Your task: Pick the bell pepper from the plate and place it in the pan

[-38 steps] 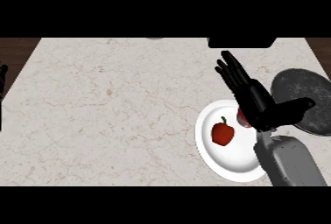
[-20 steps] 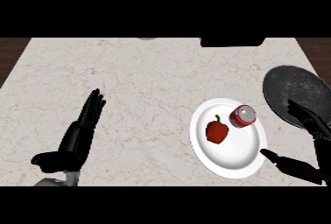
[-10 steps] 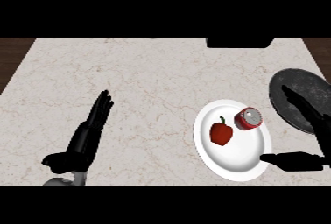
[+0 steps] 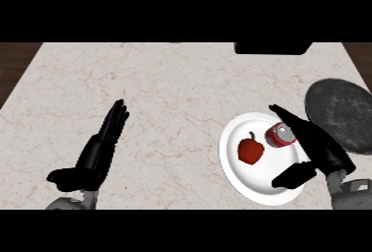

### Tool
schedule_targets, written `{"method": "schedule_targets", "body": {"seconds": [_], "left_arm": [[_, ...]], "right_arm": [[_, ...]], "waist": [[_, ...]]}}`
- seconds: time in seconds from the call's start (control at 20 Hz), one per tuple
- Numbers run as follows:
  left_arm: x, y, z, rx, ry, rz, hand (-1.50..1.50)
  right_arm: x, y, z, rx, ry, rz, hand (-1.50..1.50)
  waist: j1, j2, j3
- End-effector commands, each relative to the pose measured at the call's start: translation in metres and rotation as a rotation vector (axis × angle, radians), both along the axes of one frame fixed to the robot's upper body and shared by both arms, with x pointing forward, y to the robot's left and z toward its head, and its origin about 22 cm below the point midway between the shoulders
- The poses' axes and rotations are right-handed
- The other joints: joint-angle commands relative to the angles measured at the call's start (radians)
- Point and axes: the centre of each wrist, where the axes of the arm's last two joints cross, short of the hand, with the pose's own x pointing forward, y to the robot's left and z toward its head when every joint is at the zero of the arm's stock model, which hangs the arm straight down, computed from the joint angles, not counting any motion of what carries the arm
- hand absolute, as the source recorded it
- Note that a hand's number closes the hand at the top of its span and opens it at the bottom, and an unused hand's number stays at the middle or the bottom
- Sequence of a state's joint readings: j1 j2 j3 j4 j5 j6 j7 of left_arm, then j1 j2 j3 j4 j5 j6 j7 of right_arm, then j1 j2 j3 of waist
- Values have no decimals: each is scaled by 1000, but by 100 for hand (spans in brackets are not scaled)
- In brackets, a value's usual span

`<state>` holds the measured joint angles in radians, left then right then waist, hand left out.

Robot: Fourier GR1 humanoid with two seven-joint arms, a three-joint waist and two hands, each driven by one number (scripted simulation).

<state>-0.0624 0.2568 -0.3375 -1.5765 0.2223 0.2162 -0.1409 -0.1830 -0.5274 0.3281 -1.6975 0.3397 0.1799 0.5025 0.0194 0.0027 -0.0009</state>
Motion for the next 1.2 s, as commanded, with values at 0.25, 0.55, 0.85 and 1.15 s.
{"method": "schedule_targets", "body": {"seconds": [0.25, 0.55, 0.85, 1.15], "left_arm": [[-6, 2, -11, 6, 5, 26, 0], [-2, -1, -3, 14, 2, 23, 0], [5, -16, 8, 11, -6, 19, 0], [16, 10, 1, -7, 10, 23, 0]], "right_arm": [[7, 32, -33, -143, 140, 28, -150], [23, 46, -37, -162, 170, 6, -150], [29, 26, -60, -112, 124, -23, -150], [18, 33, -67, -92, 125, -27, -150]], "waist": [[-18, -3, 1], [-16, -3, 1], [-16, -2, 1], [-20, -2, 1]]}}
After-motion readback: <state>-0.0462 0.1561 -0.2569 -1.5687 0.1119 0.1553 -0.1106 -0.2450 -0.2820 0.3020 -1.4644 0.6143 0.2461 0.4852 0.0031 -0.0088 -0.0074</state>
